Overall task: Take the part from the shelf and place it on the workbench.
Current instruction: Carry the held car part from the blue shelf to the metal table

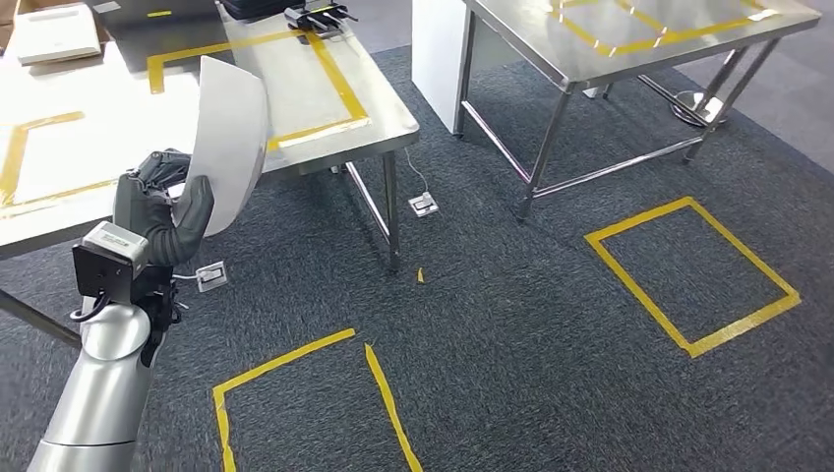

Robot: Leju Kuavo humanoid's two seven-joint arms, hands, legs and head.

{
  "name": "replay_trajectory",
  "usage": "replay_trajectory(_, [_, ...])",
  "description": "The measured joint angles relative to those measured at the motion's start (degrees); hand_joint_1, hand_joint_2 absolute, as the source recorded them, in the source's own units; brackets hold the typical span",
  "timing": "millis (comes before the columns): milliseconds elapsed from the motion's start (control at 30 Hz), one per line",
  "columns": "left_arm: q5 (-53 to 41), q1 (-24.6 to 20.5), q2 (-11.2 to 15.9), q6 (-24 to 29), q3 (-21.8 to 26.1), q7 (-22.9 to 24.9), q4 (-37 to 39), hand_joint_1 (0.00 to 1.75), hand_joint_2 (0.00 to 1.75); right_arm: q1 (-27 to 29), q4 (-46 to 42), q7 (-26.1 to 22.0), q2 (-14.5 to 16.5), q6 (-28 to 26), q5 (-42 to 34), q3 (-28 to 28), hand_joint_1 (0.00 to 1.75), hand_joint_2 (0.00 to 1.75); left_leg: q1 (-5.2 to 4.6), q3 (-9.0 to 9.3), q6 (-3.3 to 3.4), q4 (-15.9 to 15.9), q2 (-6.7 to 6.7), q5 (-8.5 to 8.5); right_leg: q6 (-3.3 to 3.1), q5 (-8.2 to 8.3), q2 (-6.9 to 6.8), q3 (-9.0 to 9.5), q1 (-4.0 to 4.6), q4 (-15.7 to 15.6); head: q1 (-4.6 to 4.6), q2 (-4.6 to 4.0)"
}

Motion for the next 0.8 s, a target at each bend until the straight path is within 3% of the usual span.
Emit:
replay_trajectory(33, [-0.01,0.1,-0.11,0.0,-0.03,0.04,0.03,1.75,1.75,0.06,0.0,-0.02,-0.02,0.0,0.0,0.0,0.0,0.0,-0.01,-0.11,0.05,0.09,-0.81,0.01,0.03,-1.01,0.4,-1.76,0.02,3.27,0.05,0.0])
replay_trajectory(67, [-0.01,0.18,-0.16,0.0,-0.05,0.09,0.05,1.75,1.75,0.1,0.0,0.0,-0.02,0.01,0.0,0.0,0.0,0.0,-0.01,-0.18,0.04,0.21,-1.64,0.01,-0.03,-0.95,0.55,-2.74,0.03,4.79,0.06,0.0])
replay_trajectory(100, [-0.02,0.24,-0.17,0.0,-0.05,0.15,0.07,1.75,1.75,0.12,0.0,0.02,-0.02,0.02,0.0,0.0,0.0,0.0,-0.01,-0.21,0.01,0.36,-2.48,-0.01,-0.15,0.26,0.66,-2.64,0.03,4.06,0.07,0.0])
replay_trajectory(133, [-0.02,0.27,-0.17,0.0,-0.05,0.2,0.07,1.75,1.75,0.12,0.0,0.02,-0.02,0.02,0.01,0.0,0.0,0.0,-0.01,-0.2,-0.06,0.52,-3.27,-0.04,-0.31,2.37,0.96,-1.45,-0.01,1.12,0.08,0.0])
replay_trajectory(200, [-0.02,0.25,-0.18,0.0,-0.05,0.22,0.06,1.75,1.75,0.11,0.0,-0.05,-0.08,0.02,0.03,-0.01,0.0,0.0,0.01,-0.37,-0.41,0.87,-4.62,-0.13,-0.66,6.06,3.51,1.96,-0.21,-6.82,0.09,0.0])
replay_trajectory(267, [-0.02,0.26,-0.2,0.0,-0.05,0.2,0.06,1.75,1.75,0.12,0.0,-0.39,-0.14,0.03,0.04,-0.02,0.0,0.0,0.13,-0.84,-1.17,0.97,-5.92,0.04,-0.85,7.04,5.6,3.59,-0.24,-10.72,0.13,0.0])
replay_trajectory(333, [-0.02,0.32,-0.14,0.0,-0.05,0.18,0.05,1.75,1.75,0.08,0.0,-0.56,-0.14,0.03,0.04,-0.02,0.0,0.0,0.28,-1.19,-2.1,0.65,-7.28,0.46,-1.18,7.06,4.83,3.84,-0.2,-11.02,0.16,0.0])
replay_trajectory(367, [-0.02,0.37,-0.04,0.01,-0.05,0.14,0.03,1.75,1.75,0.03,0.0,-0.49,-0.1,0.03,0.04,-0.02,0.0,0.0,0.22,-1.38,-2.43,0.72,-6.89,0.41,-1.51,7.23,4.12,4.05,-0.28,-11.28,0.17,0.0])
replay_trajectory(433, [-0.03,0.3,0.13,0.02,-0.07,0.08,-0.02,1.75,1.75,0.01,0.0,-0.44,-0.01,0.03,0.04,-0.02,0.0,0.0,-0.04,-2.83,-2.86,3.45,-3.99,-1.32,-2.28,7.51,2.65,4.4,-0.51,-11.83,-0.03,0.0])
replay_trajectory(467, [-0.03,0.29,0.16,0.02,-0.09,0.03,-0.03,1.75,1.75,0.04,0.0,-0.44,0.03,0.03,0.04,-0.02,0.0,0.0,-0.07,-4.33,-2.99,6.67,-2.04,-3.05,-2.54,7.52,1.89,4.48,-0.44,-11.92,-0.11,0.0])
replay_trajectory(500, [-0.03,0.31,0.17,0.02,-0.11,0.02,-0.01,1.75,1.75,0.11,0.0,-0.46,0.03,0.03,0.05,-0.02,0.0,0.0,-0.02,-6.19,-3.16,10.6,-0.91,-4.91,-2.73,7.46,1.15,4.47,-0.37,-11.92,-0.21,0.0])
replay_trajectory(567, [-0.02,0.57,0.19,0.02,-0.14,-0.01,0.04,1.75,1.75,0.2,0.0,-0.47,0.03,0.03,0.06,-0.02,0.0,0.0,0.16,-8.91,-3.47,16.54,-0.17,-6.85,-2.83,7.36,-0.4,4.48,-0.27,-11.9,-0.21,0.0])
replay_trajectory(600, [-0.02,0.69,0.22,0.02,-0.14,-0.01,0.06,1.75,1.75,0.2,0.0,-0.47,0.03,0.03,0.07,-0.02,0.0,0.0,0.21,-8.76,-3.53,16.56,-0.01,-6.27,-2.8,7.29,-1.15,4.52,-0.26,-11.88,-0.22,0.0])
replay_trajectory(633, [-0.02,0.77,0.26,0.02,-0.14,-0.01,0.05,1.75,1.75,0.17,0.0,-0.47,0.03,0.03,0.07,-0.02,0.0,0.0,0.23,-7.41,-3.52,14.3,0.3,-4.8,-2.7,7.2,-1.84,4.61,-0.25,-11.83,-0.23,0.0])
replay_trajectory(700, [-0.02,0.77,0.35,0.02,-0.14,-0.04,-0.1,1.75,1.75,0.08,0.0,-0.48,0.04,0.03,0.09,-0.02,0.0,0.0,-0.01,-2.78,-3.15,6.17,2.09,-1.64,-2.31,6.85,-3.12,4.83,-0.11,-11.62,-0.24,0.0])
replay_trajectory(767, [-0.03,0.76,0.43,0.02,-0.14,-0.12,-0.39,1.75,1.75,0.01,0.0,-0.49,0.05,0.03,0.14,-0.02,0.0,0.0,-0.35,-0.11,-2.31,1.23,3.37,-0.57,-1.78,6.53,-4.15,4.96,0.16,-11.4,-0.17,0.0])
replay_trajectory(800, [-0.03,0.78,0.51,0.02,-0.13,-0.14,-0.49,1.75,1.75,-0.02,0.0,-0.49,0.06,0.03,0.18,-0.02,0.0,0.0,-0.53,-0.01,-1.89,0.84,3.25,-0.77,-1.5,6.46,-4.62,5.0,0.3,-11.38,-0.13,0.0])
